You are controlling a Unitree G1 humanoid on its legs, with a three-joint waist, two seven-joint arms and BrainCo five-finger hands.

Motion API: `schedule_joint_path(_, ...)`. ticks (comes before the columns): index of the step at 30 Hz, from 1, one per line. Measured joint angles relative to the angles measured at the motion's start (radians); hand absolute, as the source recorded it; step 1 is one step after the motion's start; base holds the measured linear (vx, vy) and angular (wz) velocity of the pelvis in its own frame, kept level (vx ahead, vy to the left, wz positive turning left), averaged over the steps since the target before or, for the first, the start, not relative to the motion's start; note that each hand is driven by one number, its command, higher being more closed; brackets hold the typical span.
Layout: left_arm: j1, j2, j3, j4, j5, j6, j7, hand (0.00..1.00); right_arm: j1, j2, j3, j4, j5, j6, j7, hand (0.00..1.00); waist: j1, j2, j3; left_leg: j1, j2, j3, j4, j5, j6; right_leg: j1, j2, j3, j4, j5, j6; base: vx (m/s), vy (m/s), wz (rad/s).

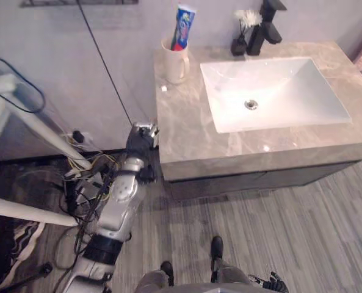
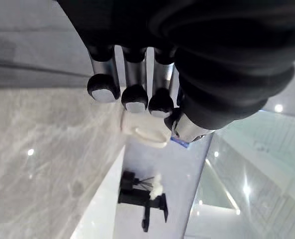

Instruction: Organize washtable

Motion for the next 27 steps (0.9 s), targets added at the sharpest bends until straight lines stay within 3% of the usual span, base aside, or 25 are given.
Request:
schedule_joint_path(4, 0.196, -0.023, 0.063, -0.035, 0.061, -0.018, -0.041, 1.0, -0.003, -0.009, 0.014, 0.035, -0.001, 0.0, 0.012, 0.0, 0.021, 0.003, -0.035, 0.033, -0.001, -0.031, -0.039, 0.02, -0.005, 0.029, -0.002, -0.035, -0.002, -0.017, 0.001, -0.01, -0.042, 0.24)
schedule_joint_path(7, 0.315, -0.091, 0.158, 0.053, 0.08, -0.019, -0.052, 1.0, -0.005, -0.009, 0.014, 0.066, 0.0, 0.001, 0.013, 0.0, 0.031, -0.002, -0.053, 0.05, -0.001, -0.063, -0.054, 0.031, -0.009, 0.058, -0.008, -0.071, -0.003, -0.027, 0.002, -0.02, -0.024, 0.33)
schedule_joint_path(9, 0.355, -0.128, 0.2, 0.175, 0.093, -0.013, -0.051, 1.0, -0.001, -0.009, 0.014, 0.076, -0.001, 0.002, 0.014, 0.0, 0.044, -0.005, -0.062, 0.055, -0.004, -0.087, -0.06, 0.035, -0.011, 0.082, -0.011, -0.096, -0.003, -0.036, 0.005, -0.04, -0.015, 0.39)
schedule_joint_path(12, 0.374, -0.168, 0.277, 0.484, 0.115, 0.013, -0.048, 1.0, 0.001, -0.01, 0.021, 0.102, -0.001, 0.005, 0.019, 0.0, 0.05, -0.014, -0.093, 0.066, -0.01, -0.132, -0.07, 0.041, -0.015, 0.112, -0.014, -0.137, -0.003, -0.05, 0.012, 0.0, -0.016, 0.45)
schedule_joint_path(16, 0.373, -0.178, 0.386, 0.935, 0.18, 0.079, -0.041, 1.0, -0.005, -0.01, 0.021, 0.118, -0.003, 0.011, 0.021, 0.0, 0.05, -0.021, -0.107, 0.093, -0.016, -0.166, -0.093, 0.056, -0.012, 0.147, -0.027, -0.176, -0.003, -0.061, 0.016, 0.03, 0.004, 0.26)
schedule_joint_path(22, 0.377, -0.192, 0.525, 1.237, 0.23, 0.13, -0.062, 1.0, -0.044, -0.01, 0.002, 0.163, -0.015, 0.017, 0.022, 0.0, 0.051, -0.019, -0.108, 0.137, -0.024, -0.15, -0.127, 0.061, -0.01, 0.166, -0.032, -0.16, -0.003, -0.067, 0.022, 0.01, 0.015, -0.06)
schedule_joint_path(23, 0.38, -0.193, 0.538, 1.239, 0.236, 0.139, -0.067, 0.0, -0.046, -0.01, 0.0, 0.165, -0.023, 0.017, 0.023, 0.0, 0.051, -0.02, -0.108, 0.139, -0.024, -0.146, -0.13, 0.061, -0.01, 0.166, -0.032, -0.156, -0.003, -0.067, 0.022, 0.03, 0.016, -0.21)
schedule_joint_path(27, 0.378, -0.201, 0.589, 1.258, 0.239, 0.161, -0.081, 0.0, -0.061, -0.011, -0.018, 0.196, -0.05, 0.027, 0.034, 0.0, 0.049, -0.017, -0.104, 0.177, -0.023, -0.136, -0.143, 0.065, -0.004, 0.19, -0.031, -0.15, -0.001, -0.069, 0.025, 0.04, 0.004, -0.1)
